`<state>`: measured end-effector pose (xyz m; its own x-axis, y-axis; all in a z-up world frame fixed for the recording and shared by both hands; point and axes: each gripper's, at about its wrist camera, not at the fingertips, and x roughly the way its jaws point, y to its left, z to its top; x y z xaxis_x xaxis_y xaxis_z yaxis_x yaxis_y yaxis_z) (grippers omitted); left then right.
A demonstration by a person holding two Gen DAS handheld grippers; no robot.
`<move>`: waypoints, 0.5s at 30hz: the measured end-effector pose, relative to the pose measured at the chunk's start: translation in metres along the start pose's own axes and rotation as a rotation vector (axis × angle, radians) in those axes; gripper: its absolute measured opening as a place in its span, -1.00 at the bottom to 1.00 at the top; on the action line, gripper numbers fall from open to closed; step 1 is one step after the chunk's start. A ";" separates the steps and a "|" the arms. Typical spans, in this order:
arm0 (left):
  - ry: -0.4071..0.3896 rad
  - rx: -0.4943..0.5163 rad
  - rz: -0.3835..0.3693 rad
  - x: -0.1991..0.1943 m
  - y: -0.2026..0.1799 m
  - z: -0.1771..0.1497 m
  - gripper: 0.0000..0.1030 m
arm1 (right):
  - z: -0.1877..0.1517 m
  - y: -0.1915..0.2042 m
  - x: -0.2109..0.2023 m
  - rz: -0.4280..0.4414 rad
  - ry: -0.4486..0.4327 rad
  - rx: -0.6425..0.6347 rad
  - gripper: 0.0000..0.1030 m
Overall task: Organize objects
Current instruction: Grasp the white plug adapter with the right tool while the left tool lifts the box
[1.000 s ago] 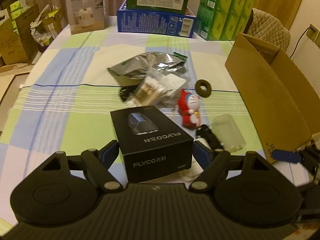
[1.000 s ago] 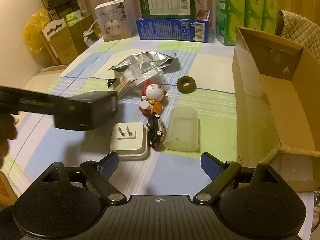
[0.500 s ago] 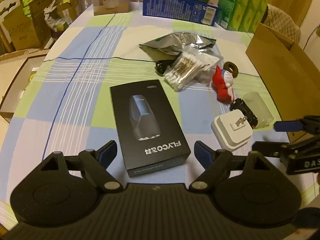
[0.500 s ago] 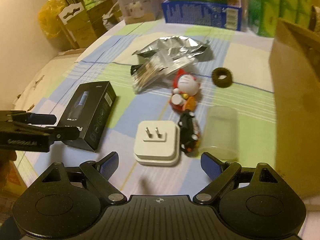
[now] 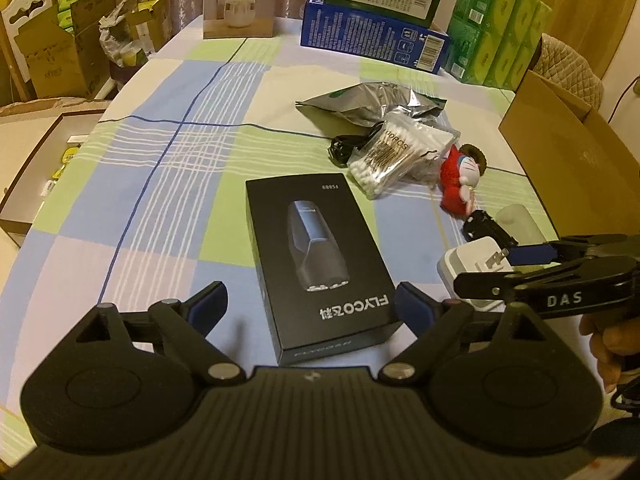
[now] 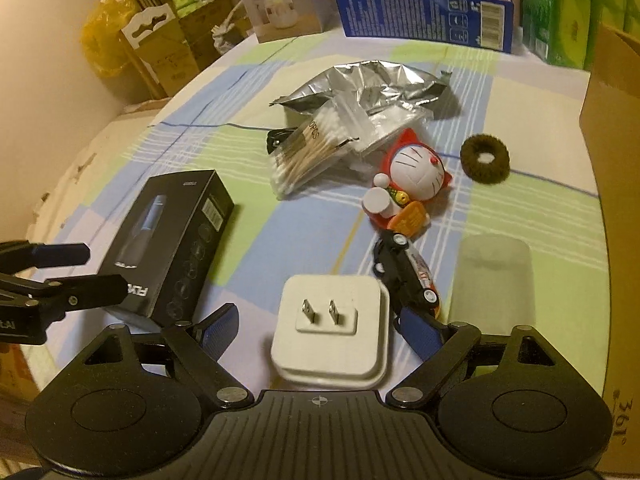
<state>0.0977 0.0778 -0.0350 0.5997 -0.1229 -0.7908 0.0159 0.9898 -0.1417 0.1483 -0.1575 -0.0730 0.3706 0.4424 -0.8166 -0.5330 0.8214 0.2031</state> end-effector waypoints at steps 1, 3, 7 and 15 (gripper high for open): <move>0.000 0.003 0.001 0.001 0.000 0.001 0.72 | 0.000 0.003 0.002 -0.016 0.010 -0.024 0.45; 0.002 0.001 0.000 0.005 0.000 0.002 0.72 | -0.002 0.008 0.006 -0.040 0.033 -0.065 0.22; 0.016 0.008 0.005 0.014 -0.004 0.006 0.72 | -0.005 0.010 0.009 -0.060 0.040 -0.089 0.20; 0.070 0.071 0.044 0.040 -0.022 0.024 0.69 | 0.004 0.017 -0.013 -0.078 0.007 -0.109 0.19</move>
<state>0.1410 0.0530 -0.0493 0.5433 -0.0811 -0.8356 0.0486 0.9967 -0.0652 0.1375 -0.1482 -0.0567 0.4091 0.3761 -0.8314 -0.5825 0.8090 0.0794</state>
